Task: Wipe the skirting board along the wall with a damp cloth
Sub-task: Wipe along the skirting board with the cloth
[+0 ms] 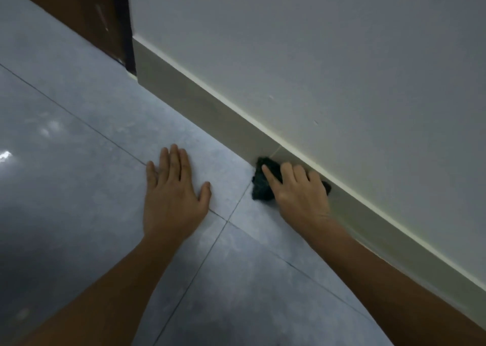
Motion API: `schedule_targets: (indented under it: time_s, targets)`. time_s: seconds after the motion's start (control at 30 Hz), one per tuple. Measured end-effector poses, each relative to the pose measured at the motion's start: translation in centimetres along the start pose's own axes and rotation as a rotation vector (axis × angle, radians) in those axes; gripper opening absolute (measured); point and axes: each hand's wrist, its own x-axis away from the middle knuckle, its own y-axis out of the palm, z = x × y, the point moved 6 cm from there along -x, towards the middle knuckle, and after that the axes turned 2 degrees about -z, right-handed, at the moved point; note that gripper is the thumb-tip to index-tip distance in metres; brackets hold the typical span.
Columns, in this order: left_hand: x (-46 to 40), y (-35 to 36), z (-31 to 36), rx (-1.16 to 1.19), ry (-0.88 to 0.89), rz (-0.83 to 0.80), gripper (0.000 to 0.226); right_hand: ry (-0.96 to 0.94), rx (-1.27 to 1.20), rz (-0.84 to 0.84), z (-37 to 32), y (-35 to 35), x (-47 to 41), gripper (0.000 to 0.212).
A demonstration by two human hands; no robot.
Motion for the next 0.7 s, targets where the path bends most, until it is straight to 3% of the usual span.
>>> schedule_targets:
  time_s: [0.13, 0.3, 0.43, 0.53, 0.6, 0.7]
  targets:
    - [-1.1, -0.4, -0.1, 0.021, -0.009, 0.008, 0.080, -0.038, 0.055, 0.200, -1.8, -5.1, -7.0, 0.049]
    - [-1.0, -0.8, -0.6, 0.012, -0.009, 0.032, 0.078, 0.000, 0.095, 0.248, -4.8, -8.7, -13.3, 0.050]
    - [-1.8, -1.8, -1.6, -0.043, 0.000, 0.066, 0.075, 0.012, 0.077, 0.247, -2.0, -8.0, -10.1, 0.056]
    - [-2.2, -2.7, 0.2, -0.058, 0.079, 0.158, 0.060, 0.018, 0.069, 0.271, 1.9, -5.1, -4.9, 0.049]
    - [-0.8, -0.9, 3.4, -0.023, 0.174, 0.121, 0.062, 0.035, 0.020, 0.183, 3.7, -1.8, -0.3, 0.052]
    - [0.7, 0.8, 4.2, 0.029, 0.126, 0.030, 0.066, 0.086, 0.003, 0.193, 3.1, -0.8, 1.6, 0.056]
